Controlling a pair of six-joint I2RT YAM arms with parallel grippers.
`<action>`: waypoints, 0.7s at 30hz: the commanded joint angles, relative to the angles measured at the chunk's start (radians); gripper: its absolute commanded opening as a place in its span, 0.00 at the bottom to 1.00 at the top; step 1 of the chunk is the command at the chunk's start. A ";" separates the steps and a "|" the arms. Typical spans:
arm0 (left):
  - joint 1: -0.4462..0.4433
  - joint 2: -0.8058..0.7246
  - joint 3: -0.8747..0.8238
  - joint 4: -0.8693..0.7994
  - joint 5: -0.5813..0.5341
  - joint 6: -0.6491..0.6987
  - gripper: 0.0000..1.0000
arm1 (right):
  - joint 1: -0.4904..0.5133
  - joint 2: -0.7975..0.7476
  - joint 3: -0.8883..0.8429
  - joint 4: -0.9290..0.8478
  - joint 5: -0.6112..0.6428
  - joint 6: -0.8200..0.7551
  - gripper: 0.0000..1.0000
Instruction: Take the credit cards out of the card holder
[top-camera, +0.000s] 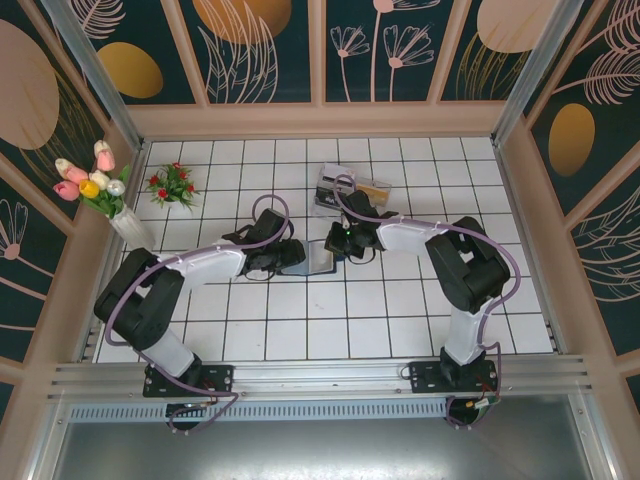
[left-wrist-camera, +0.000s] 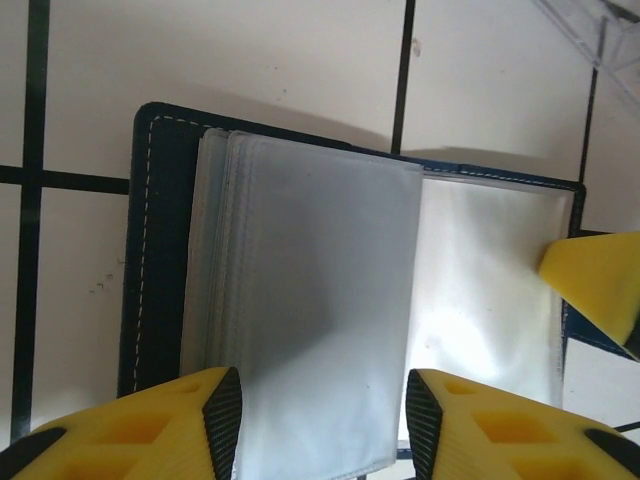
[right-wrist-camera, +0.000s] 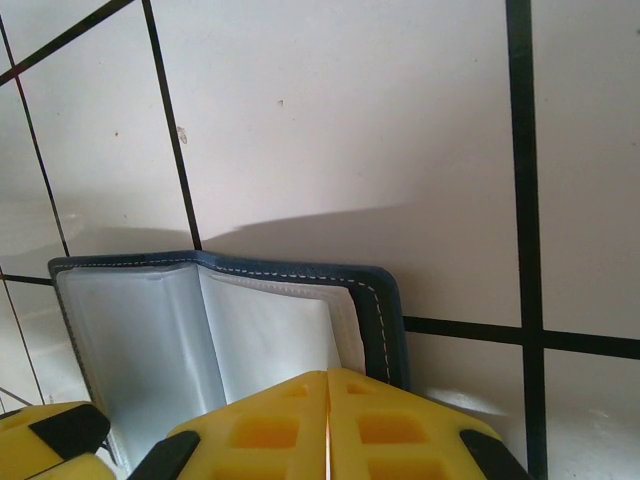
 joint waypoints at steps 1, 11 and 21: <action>0.003 0.020 -0.003 0.002 -0.010 -0.009 0.49 | 0.009 0.009 -0.004 -0.016 -0.009 -0.018 0.10; 0.004 0.028 -0.004 -0.017 -0.054 0.004 0.61 | 0.012 0.010 -0.007 -0.017 -0.007 -0.018 0.10; 0.004 0.035 -0.009 0.040 0.037 0.014 0.49 | 0.015 0.014 -0.008 -0.017 -0.009 -0.017 0.10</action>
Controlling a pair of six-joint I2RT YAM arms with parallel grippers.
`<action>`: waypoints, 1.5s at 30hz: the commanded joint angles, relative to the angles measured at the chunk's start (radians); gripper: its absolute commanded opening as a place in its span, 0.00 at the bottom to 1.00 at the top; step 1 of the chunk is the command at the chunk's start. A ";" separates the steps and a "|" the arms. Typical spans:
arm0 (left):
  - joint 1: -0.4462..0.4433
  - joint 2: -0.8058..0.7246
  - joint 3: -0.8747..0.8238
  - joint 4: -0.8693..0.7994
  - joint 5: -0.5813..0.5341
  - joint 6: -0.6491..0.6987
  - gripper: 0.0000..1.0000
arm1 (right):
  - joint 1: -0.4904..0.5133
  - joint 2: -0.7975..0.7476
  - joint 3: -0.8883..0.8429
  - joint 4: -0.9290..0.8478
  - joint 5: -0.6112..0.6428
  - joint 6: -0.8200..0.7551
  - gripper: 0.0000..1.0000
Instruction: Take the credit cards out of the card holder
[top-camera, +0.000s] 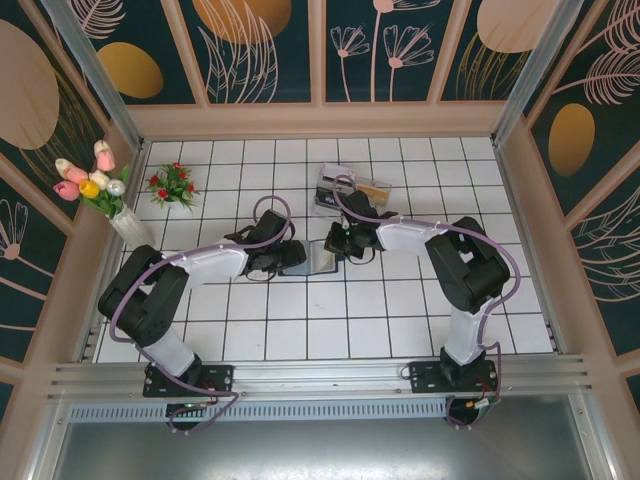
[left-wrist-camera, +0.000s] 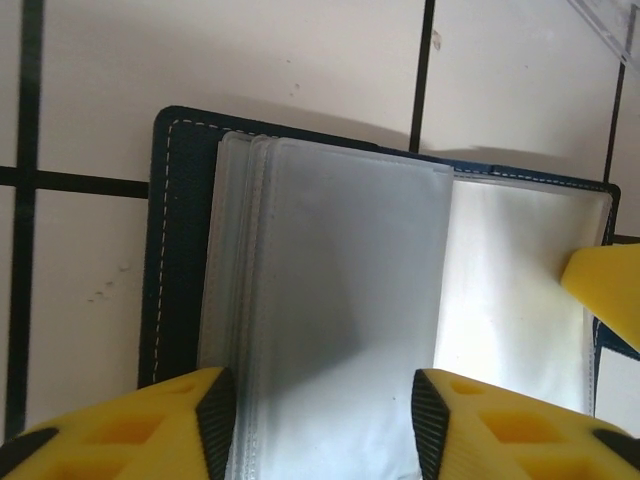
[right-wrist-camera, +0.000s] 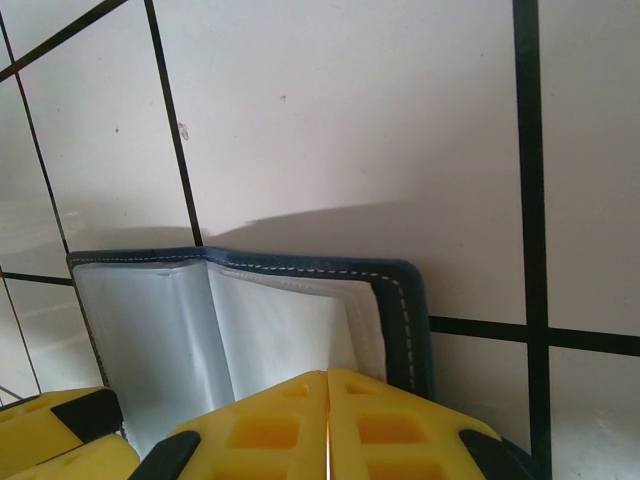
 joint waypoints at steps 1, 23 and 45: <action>0.003 0.005 -0.009 0.026 0.038 0.016 0.49 | 0.013 0.014 -0.008 -0.018 -0.009 -0.018 0.10; 0.004 -0.030 -0.002 0.102 0.176 0.056 0.49 | 0.020 0.057 -0.001 -0.045 -0.006 -0.027 0.19; 0.004 -0.022 -0.006 0.249 0.339 0.052 0.39 | 0.010 -0.030 -0.030 0.009 -0.013 -0.017 0.18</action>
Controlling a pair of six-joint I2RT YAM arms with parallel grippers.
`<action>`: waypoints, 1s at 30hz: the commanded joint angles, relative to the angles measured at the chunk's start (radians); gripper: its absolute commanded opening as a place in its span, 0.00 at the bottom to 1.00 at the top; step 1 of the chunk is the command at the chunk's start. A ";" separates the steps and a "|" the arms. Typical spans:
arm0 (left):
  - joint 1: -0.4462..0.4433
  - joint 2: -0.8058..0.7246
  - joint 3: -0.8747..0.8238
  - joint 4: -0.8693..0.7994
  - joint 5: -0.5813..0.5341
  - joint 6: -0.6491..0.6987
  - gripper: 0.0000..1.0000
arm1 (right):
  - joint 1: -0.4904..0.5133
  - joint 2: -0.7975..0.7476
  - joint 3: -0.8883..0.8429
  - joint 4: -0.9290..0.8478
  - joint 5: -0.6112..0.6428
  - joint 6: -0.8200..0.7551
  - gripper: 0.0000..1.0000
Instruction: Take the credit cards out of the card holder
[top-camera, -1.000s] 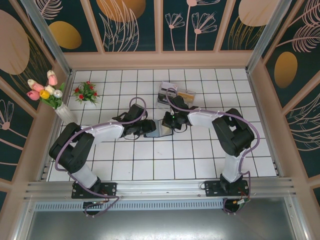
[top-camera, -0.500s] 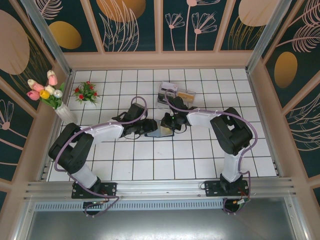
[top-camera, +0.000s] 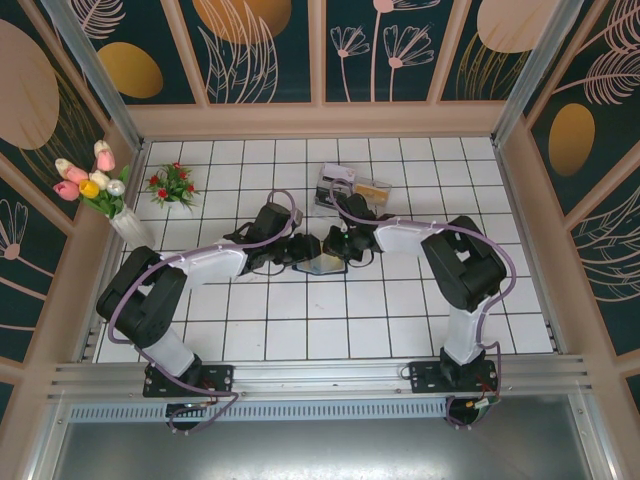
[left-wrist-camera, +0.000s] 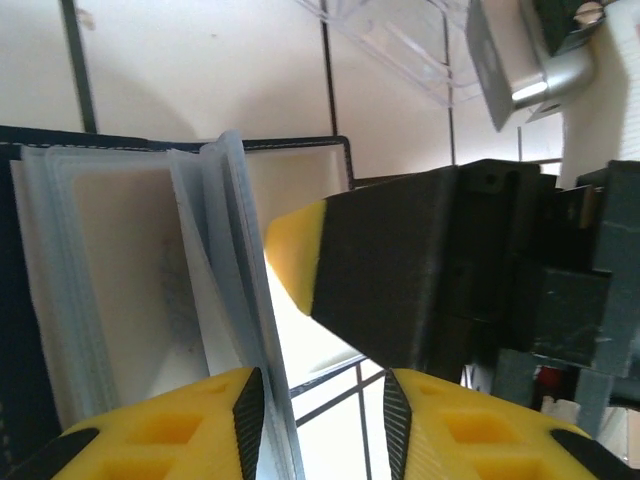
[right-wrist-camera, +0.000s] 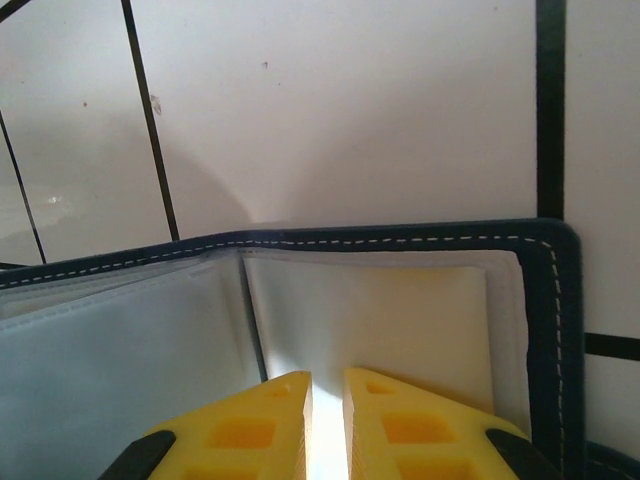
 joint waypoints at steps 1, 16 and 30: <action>0.004 -0.005 -0.004 0.053 0.051 0.006 0.38 | -0.003 -0.054 -0.020 0.003 -0.010 0.002 0.18; 0.003 0.047 0.005 0.118 0.121 -0.004 0.36 | -0.079 -0.133 -0.125 0.178 -0.213 0.063 0.21; 0.003 0.061 0.006 0.064 0.055 0.015 0.32 | -0.120 -0.180 -0.197 0.275 -0.276 0.102 0.29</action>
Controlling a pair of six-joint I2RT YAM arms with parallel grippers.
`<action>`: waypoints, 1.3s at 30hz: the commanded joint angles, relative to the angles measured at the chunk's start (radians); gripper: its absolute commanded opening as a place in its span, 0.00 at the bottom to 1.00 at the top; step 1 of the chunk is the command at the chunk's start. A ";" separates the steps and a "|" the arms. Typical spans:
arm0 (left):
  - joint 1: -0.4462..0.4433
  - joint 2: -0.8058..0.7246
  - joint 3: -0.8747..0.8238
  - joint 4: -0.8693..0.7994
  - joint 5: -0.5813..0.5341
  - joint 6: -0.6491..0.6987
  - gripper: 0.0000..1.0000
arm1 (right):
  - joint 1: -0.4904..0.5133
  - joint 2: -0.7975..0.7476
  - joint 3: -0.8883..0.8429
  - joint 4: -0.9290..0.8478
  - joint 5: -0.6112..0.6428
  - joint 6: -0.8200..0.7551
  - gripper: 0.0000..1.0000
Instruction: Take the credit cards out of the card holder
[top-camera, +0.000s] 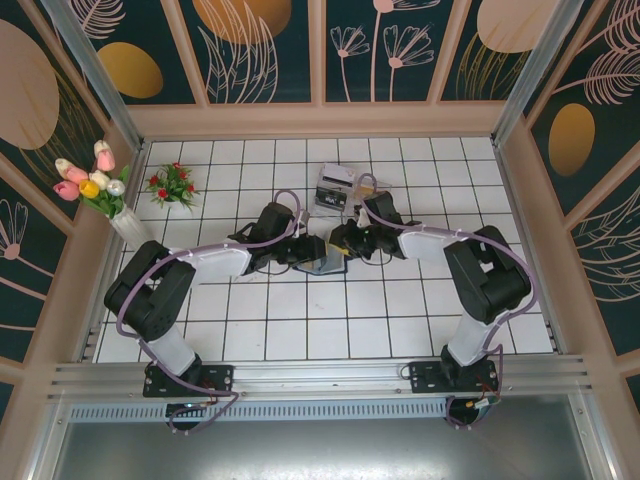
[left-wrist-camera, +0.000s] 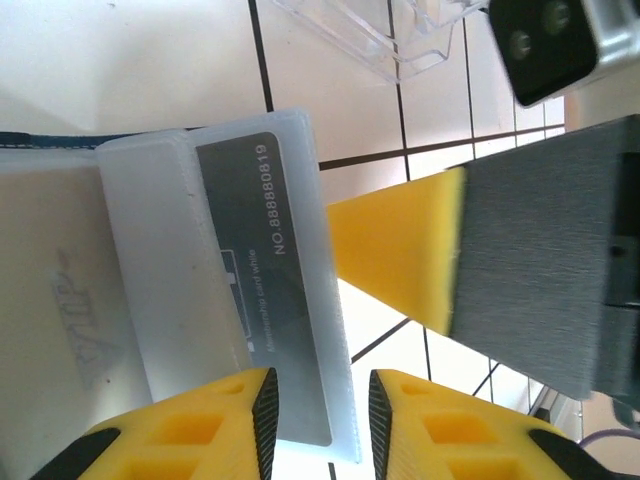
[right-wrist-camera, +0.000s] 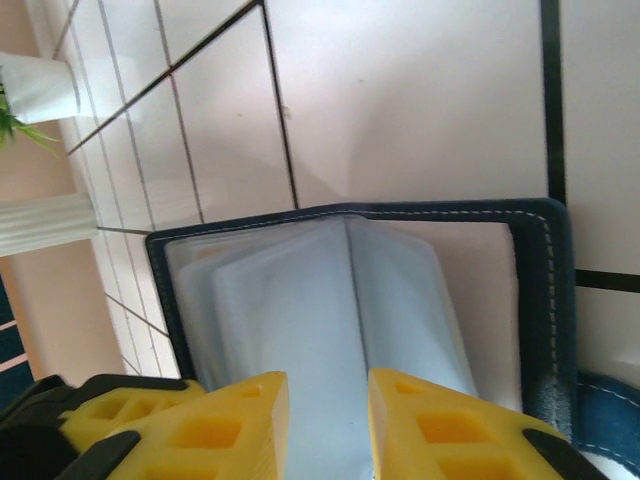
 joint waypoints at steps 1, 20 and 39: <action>0.004 0.008 0.007 -0.031 -0.035 0.018 0.32 | -0.002 -0.042 -0.024 0.042 -0.024 0.014 0.29; 0.003 0.002 0.015 -0.139 -0.160 0.040 0.28 | -0.004 -0.067 -0.055 0.116 -0.084 0.022 0.29; 0.003 -0.194 0.112 -0.438 -0.377 0.154 0.37 | 0.024 -0.015 0.024 -0.028 0.014 -0.053 0.23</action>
